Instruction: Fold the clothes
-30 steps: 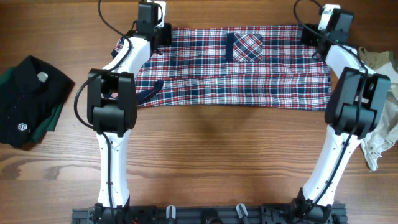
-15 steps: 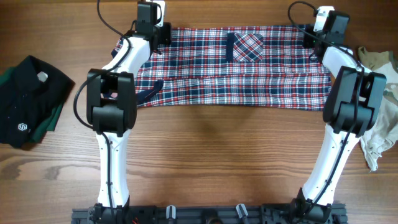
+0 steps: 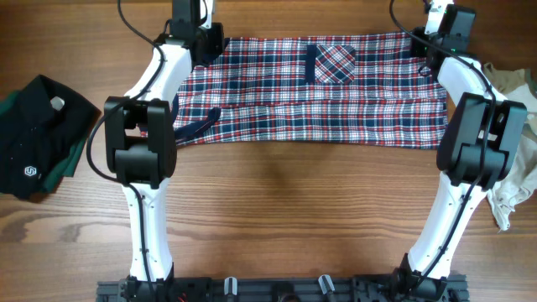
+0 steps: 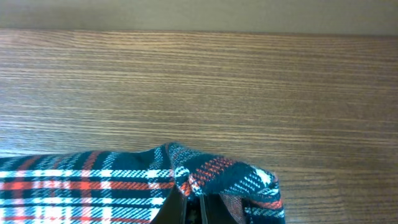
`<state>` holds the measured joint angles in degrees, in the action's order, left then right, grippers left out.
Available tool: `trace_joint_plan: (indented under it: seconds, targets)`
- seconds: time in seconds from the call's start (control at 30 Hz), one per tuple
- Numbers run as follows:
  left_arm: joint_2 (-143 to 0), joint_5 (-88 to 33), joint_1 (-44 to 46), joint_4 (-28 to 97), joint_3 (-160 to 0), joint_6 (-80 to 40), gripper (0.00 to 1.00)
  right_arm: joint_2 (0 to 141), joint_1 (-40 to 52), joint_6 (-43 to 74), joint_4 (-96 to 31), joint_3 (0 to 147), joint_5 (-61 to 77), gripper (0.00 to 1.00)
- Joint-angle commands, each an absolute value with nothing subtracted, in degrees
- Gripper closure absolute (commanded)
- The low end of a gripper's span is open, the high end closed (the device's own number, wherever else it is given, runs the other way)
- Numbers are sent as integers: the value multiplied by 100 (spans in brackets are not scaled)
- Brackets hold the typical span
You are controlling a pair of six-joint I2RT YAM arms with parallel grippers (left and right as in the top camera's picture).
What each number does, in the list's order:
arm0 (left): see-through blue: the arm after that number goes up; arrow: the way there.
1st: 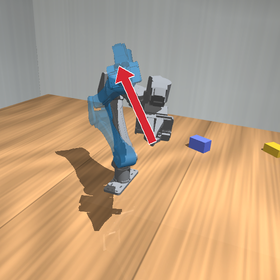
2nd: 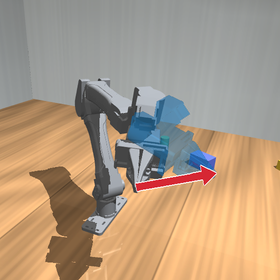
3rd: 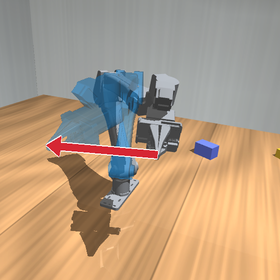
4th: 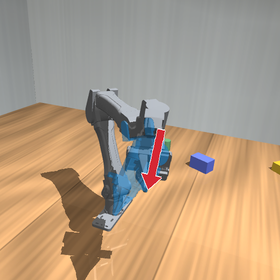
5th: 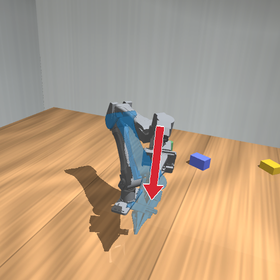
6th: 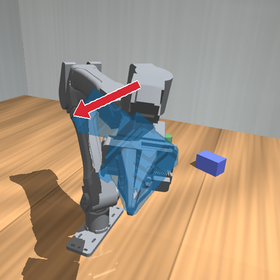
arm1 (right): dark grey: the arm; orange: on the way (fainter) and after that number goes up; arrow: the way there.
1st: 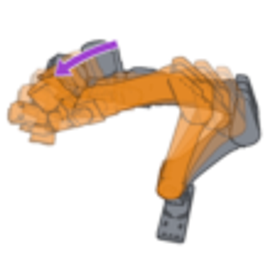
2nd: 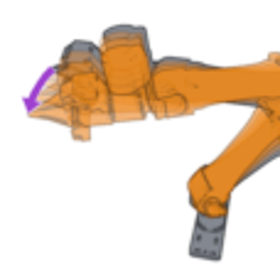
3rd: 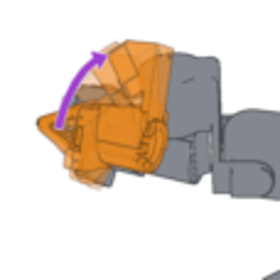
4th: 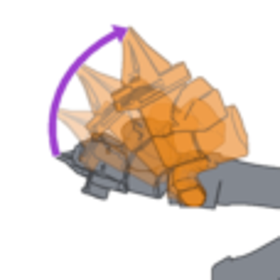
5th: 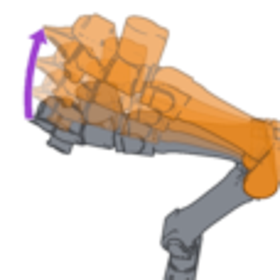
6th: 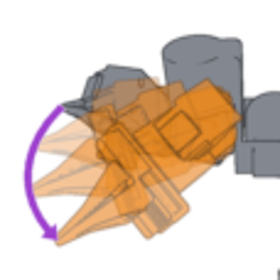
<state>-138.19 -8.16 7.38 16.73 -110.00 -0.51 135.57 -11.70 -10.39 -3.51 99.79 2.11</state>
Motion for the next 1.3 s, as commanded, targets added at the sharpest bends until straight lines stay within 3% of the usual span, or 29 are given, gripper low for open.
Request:
trace_joint_plan:
  seconds: [0.0,0.03,0.07,0.43,0.5,0.57,0.6,0.63,0.67,0.7,1.27]
  targets:
    - [-13618,-1417,751,1774,-11026,62,42,13288,-1153,-998,-405,10005,145,96]
    - [-13622,-1413,777,1848,-11026,429,14,13288,-1151,-987,-397,10005,148,96]
    - [-13668,-1411,812,1887,-11026,690,2,13288,-1153,-989,-392,10007,148,96]
    - [-14322,-1142,880,1745,-11026,1682,3,13288,-1151,-884,-432,10005,148,96]
    - [-14420,-1041,880,1673,-11026,1780,7,13288,-1153,-888,-434,10005,145,96]
    - [-14424,-1044,886,1662,-11026,1778,22,13288,-1153,-886,-443,10005,145,96]
    - [-14424,-1041,891,1704,-11026,1780,36,13288,-1153,-886,-456,10005,145,96]
    - [-14409,-1041,888,1747,-11028,1776,65,13288,-1153,-886,-471,10005,145,96]
    - [-14383,-1026,882,1772,-11028,1756,77,13288,-1153,-891,-482,10005,145,96]
    - [-14324,-969,878,1782,-11028,1752,82,13288,-1153,-902,-502,10005,137,96]
    - [-13286,-934,760,2641,-11028,1417,94,12444,-1142,-1210,-1476,10007,246,96]
